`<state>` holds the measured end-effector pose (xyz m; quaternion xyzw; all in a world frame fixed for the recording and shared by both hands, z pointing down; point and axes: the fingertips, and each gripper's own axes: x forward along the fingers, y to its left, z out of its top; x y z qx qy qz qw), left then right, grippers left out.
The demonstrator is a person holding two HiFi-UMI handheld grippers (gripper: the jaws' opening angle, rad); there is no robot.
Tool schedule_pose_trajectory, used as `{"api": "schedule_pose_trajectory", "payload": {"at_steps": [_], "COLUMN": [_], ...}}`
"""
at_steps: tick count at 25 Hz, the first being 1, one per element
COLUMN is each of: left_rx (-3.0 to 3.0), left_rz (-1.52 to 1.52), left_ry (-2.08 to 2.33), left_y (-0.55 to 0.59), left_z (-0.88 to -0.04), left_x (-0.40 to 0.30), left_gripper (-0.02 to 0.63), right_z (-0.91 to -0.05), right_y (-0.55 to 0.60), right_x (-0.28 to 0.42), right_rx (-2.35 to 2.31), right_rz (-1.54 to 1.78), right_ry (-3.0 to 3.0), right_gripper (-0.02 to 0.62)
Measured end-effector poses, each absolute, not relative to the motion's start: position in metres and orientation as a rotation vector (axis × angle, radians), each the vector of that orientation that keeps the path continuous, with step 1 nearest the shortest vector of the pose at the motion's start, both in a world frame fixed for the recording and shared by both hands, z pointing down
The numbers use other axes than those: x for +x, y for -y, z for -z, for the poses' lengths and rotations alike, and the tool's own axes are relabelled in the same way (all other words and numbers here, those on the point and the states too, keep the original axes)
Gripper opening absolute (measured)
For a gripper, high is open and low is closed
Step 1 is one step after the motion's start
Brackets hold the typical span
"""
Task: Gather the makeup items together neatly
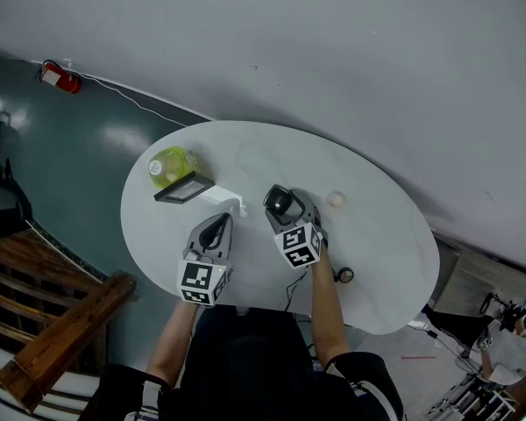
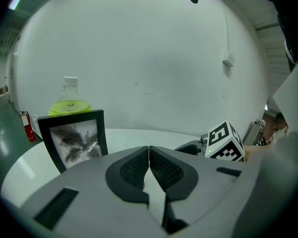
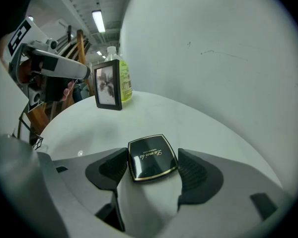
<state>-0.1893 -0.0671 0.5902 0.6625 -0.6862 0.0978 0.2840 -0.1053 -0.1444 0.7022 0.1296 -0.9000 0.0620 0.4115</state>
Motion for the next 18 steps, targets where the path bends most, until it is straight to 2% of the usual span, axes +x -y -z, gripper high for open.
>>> {"api": "schedule_pose_trajectory", "payload": {"at_steps": [6,18], "left_rx": [1.762,1.759], "left_rz": [-0.255,-0.247], "left_ry": [1.846,1.851], "left_y": [0.061,0.045], "left_z": [-0.59,-0.586], "left_x": [-0.191,-0.188], "left_gripper": [0.02,0.02], "right_z": [-0.706,-0.703], "right_y": [0.139,0.133], "right_x": [-0.106,-0.092], "right_rx": [0.251,0.39], "right_rz": [-0.149,-0.246], "right_ry": [2.192,2.211], "right_gripper": [0.301,0.304]}}
